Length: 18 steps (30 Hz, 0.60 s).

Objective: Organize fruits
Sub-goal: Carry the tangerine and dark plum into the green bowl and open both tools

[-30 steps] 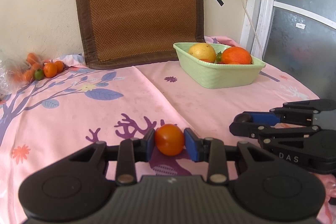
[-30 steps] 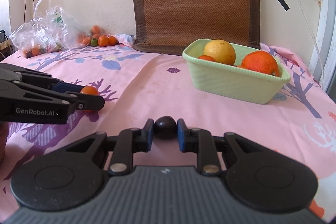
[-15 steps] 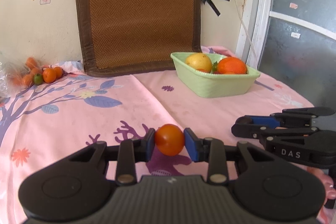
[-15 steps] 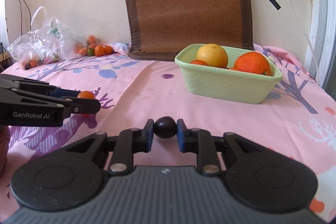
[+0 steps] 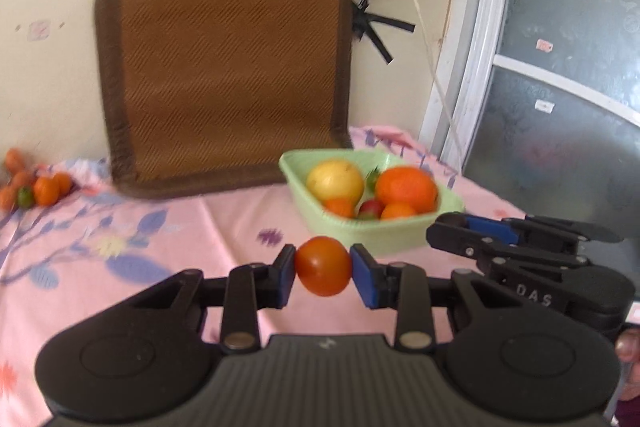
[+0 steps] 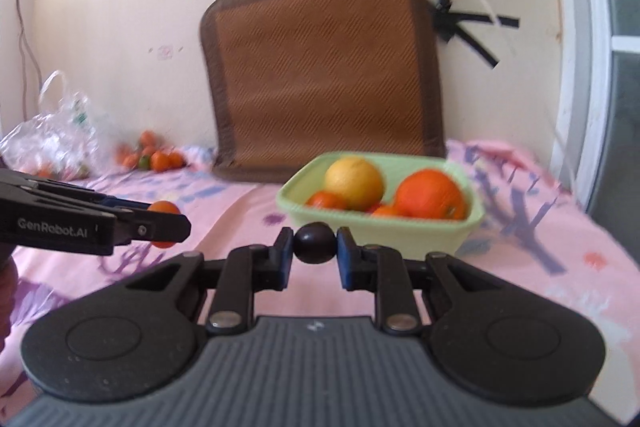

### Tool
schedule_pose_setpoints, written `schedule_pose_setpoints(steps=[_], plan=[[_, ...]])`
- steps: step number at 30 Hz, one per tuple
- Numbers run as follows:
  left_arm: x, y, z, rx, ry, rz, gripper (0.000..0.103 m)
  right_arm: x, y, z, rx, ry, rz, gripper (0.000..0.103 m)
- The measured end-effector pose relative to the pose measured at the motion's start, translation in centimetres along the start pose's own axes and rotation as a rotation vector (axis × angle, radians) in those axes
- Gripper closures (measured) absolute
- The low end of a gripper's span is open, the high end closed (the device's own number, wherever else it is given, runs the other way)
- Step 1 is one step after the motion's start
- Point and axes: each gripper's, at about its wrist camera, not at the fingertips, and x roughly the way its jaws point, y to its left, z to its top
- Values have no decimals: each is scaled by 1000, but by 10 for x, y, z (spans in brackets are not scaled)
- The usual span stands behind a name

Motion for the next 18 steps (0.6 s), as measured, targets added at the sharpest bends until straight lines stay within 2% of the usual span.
schedule_pose_setpoints(steps=[3,6,13,14,15,16,18], plan=[[21,-7,22,19,-13,-3,73,14,-14,11,7,-30,-21,78],[46,-6,37,-16,13,-27,73,33,-21,14,-15,-33,-35,77],[93,-1,46,-73,91,-52,72,61,-30,6,-11,12,-37,76],[99,-2,46,-78,104,-54,70,62,-30,5,-20,14,-38,72],[103,-2,46,-82,111,-53,62,62,-30,5,-25,8,-42,62],[105,-3,45,-83,110,-48,57,61,-31,5,-24,3,-45,57],[106,-6,44,-82,105,-37,56,60,-33,5,-17,-13,-39,55]])
